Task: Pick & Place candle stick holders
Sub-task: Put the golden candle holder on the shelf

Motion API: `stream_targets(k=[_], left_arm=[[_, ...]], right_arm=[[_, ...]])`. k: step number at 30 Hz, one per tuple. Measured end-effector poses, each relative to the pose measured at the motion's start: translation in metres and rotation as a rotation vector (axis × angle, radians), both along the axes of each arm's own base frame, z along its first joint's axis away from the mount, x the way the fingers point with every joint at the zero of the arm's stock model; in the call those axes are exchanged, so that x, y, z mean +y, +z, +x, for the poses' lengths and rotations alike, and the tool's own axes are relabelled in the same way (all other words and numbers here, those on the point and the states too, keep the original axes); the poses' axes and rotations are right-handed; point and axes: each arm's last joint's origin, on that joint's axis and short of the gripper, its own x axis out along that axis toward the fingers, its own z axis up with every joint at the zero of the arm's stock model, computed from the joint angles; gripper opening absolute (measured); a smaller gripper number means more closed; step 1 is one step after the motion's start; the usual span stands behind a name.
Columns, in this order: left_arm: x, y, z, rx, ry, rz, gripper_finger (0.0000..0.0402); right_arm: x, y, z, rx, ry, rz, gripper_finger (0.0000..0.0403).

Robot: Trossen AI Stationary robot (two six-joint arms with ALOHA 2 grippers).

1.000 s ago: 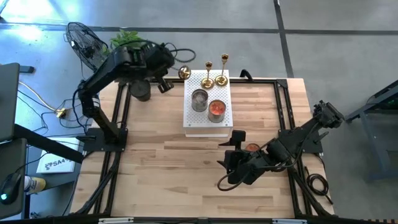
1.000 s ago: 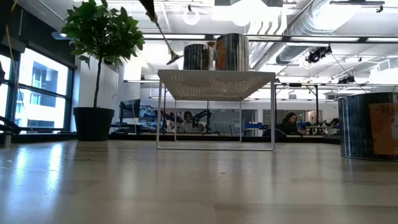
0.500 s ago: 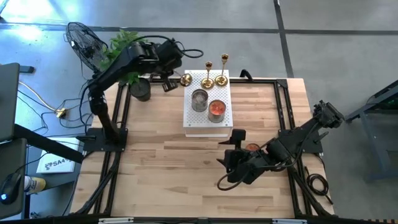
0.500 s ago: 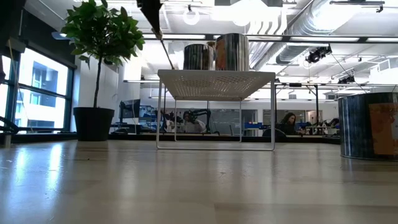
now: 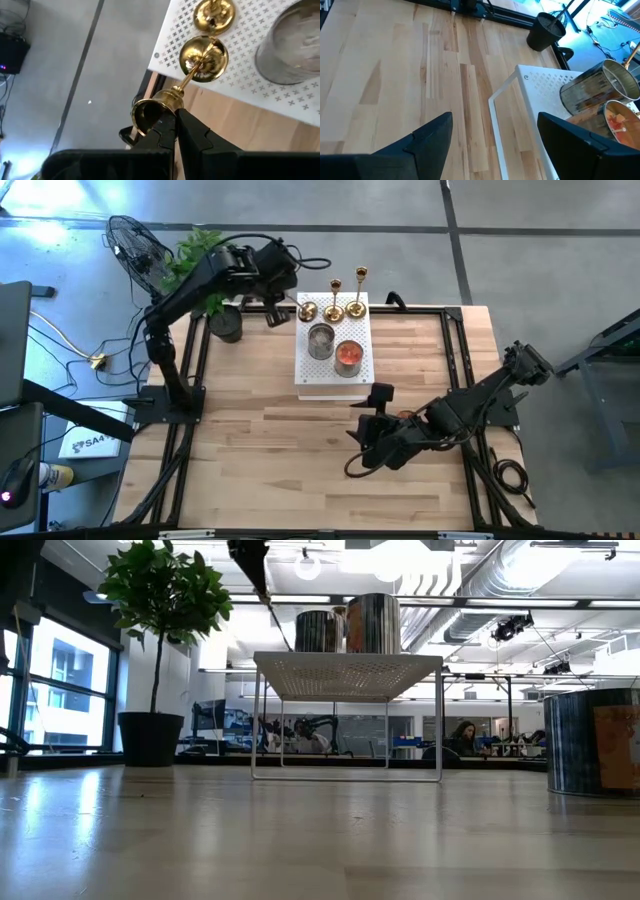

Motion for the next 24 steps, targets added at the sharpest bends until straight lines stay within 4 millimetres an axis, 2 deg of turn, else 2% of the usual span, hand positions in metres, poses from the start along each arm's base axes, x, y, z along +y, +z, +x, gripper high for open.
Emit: stream_targets(k=[11,24], left_arm=[[0.013,-0.019,0.016,0.042,-0.029,-0.086,0.0000],[0.014,-0.022,0.017,0.060,-0.031,-0.097,0.0000]], right_arm=[[0.000,0.000,0.000,-0.003,-0.001,0.001,0.0287],[0.000,0.000,0.000,0.006,0.009,0.007,0.0287]])
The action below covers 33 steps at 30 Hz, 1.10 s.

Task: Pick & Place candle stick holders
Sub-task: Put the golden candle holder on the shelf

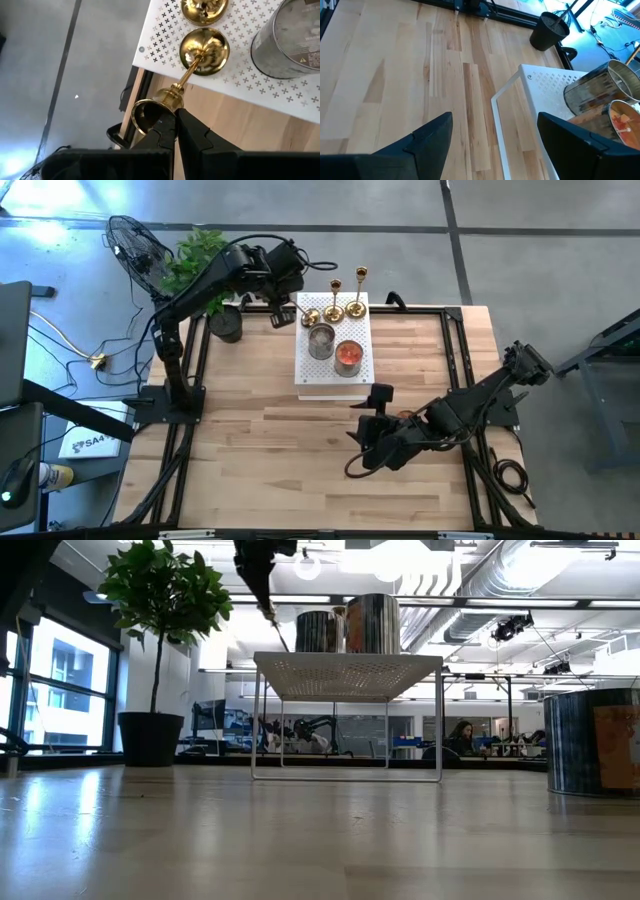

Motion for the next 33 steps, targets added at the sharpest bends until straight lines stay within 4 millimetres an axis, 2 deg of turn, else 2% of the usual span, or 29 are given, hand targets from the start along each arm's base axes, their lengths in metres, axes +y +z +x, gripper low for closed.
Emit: stream_targets(k=[5,12,18,25,33], left_arm=[[-0.001,0.002,-0.001,-0.001,0.000,0.000,0.0005],[-0.008,0.019,-0.006,-0.073,-0.016,0.025,0.0022],[-0.008,0.018,-0.005,-0.074,-0.025,0.010,0.0022],[-0.006,0.012,0.004,-0.072,-0.053,-0.009,0.0004],[-0.007,0.011,0.010,-0.071,-0.077,0.005,0.0007]], right_arm=[[0.000,0.000,0.000,0.000,0.000,0.000,0.0287],[0.000,0.000,0.000,0.001,0.000,0.002,0.0287],[0.000,0.000,0.000,0.001,0.000,0.002,0.0287],[0.000,0.000,0.000,0.001,-0.001,0.003,0.0287],[0.000,0.000,0.000,0.001,0.001,0.006,0.0287]])
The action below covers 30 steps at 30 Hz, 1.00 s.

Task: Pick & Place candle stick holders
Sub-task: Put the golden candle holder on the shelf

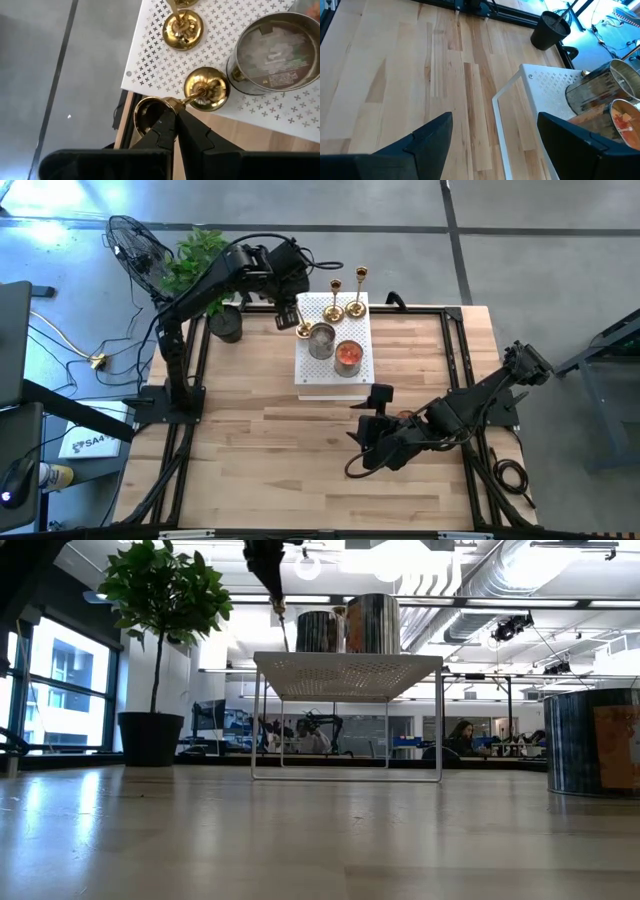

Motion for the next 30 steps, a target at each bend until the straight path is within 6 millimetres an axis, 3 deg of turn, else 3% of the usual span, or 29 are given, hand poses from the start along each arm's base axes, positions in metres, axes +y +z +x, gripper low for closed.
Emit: stream_targets(k=[20,30], left_arm=[[0.000,0.000,0.003,-0.015,-0.033,0.000,0.0008],[-0.016,0.000,0.010,0.018,-0.107,0.051,0.0008]], right_arm=[[0.000,-0.001,-0.001,0.012,-0.001,0.001,0.0287],[0.000,-0.001,-0.001,0.013,-0.001,0.000,0.0287]])
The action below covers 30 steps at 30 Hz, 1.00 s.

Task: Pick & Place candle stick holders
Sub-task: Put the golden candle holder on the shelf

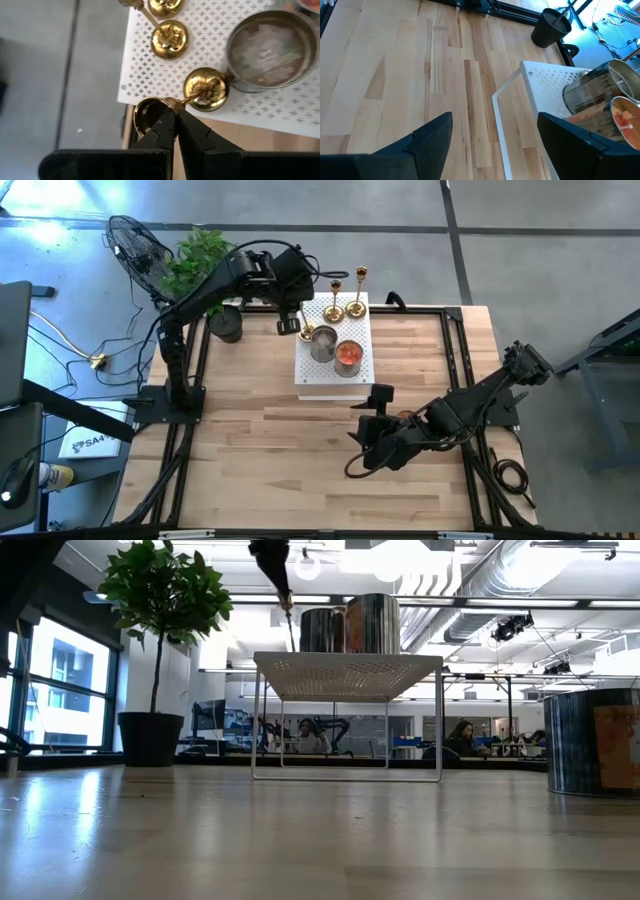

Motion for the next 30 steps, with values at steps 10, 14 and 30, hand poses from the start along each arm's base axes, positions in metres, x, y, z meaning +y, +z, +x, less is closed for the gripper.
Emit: stream_targets(k=[10,14,30], left_arm=[[-0.0050,0.0034,0.0064,-0.010,0.005,0.104,0.0008],[-0.0051,0.0030,0.0058,-0.001,0.003,0.103,0.0008],[-0.0057,0.0019,0.0046,0.011,-0.002,0.086,0.0008]], right_arm=[[0.0010,-0.0008,-0.0012,0.007,-0.003,0.026,0.0287],[0.0005,-0.0020,-0.0026,0.018,-0.017,0.032,0.0287],[0.0004,-0.0024,-0.0031,0.022,-0.022,0.033,0.0287]])
